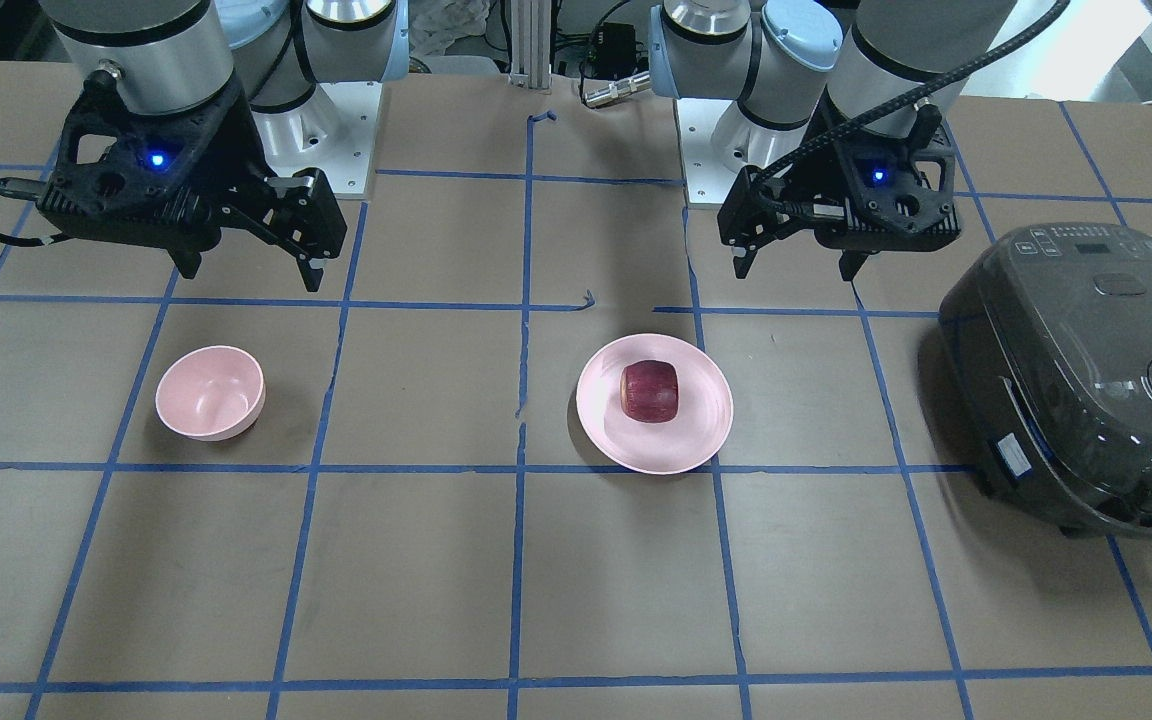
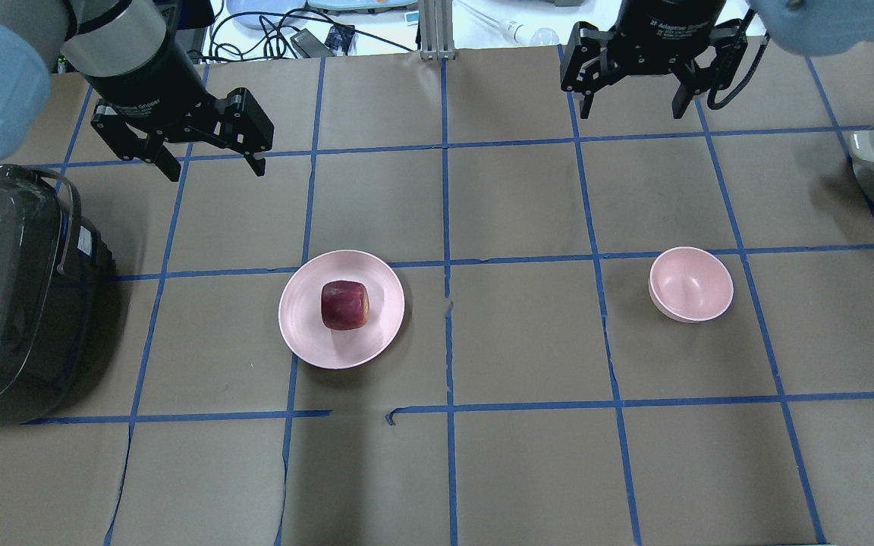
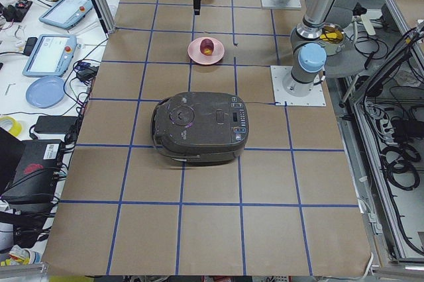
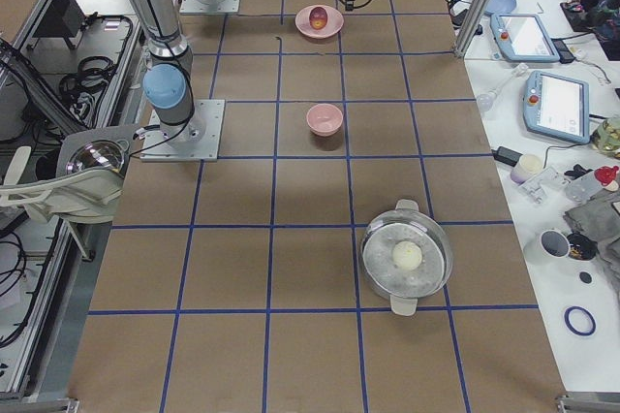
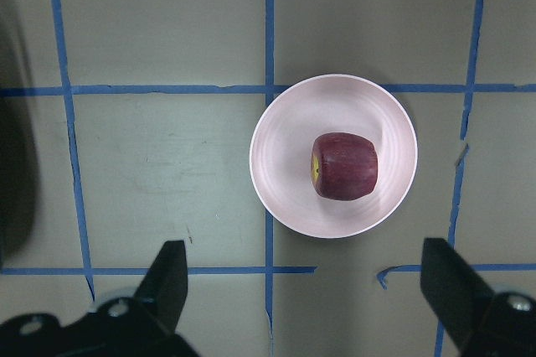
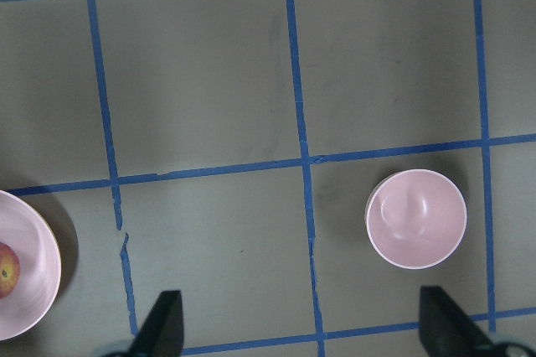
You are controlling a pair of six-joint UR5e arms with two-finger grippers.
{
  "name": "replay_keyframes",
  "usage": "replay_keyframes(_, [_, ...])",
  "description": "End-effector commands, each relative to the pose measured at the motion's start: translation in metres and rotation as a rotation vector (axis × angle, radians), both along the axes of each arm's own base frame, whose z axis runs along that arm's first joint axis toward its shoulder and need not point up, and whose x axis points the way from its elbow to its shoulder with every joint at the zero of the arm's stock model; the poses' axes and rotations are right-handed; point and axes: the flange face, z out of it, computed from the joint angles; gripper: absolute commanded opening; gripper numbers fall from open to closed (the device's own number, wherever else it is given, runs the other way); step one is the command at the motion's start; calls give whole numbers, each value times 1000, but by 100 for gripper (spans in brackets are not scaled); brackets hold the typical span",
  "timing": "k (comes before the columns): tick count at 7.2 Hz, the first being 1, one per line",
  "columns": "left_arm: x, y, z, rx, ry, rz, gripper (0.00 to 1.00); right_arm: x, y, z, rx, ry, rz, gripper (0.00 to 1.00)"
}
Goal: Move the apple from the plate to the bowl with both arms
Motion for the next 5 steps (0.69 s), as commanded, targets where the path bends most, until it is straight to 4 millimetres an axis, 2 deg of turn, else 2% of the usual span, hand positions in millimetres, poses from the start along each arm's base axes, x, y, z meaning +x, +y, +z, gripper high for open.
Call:
replay_keyframes(1, [0, 0, -1, 1, 0, 3, 100, 1, -3, -5, 8, -4, 0, 100])
replay_keyframes(5, [0, 0, 0, 0, 0, 3, 100, 1, -7, -9, 15, 0, 2, 100])
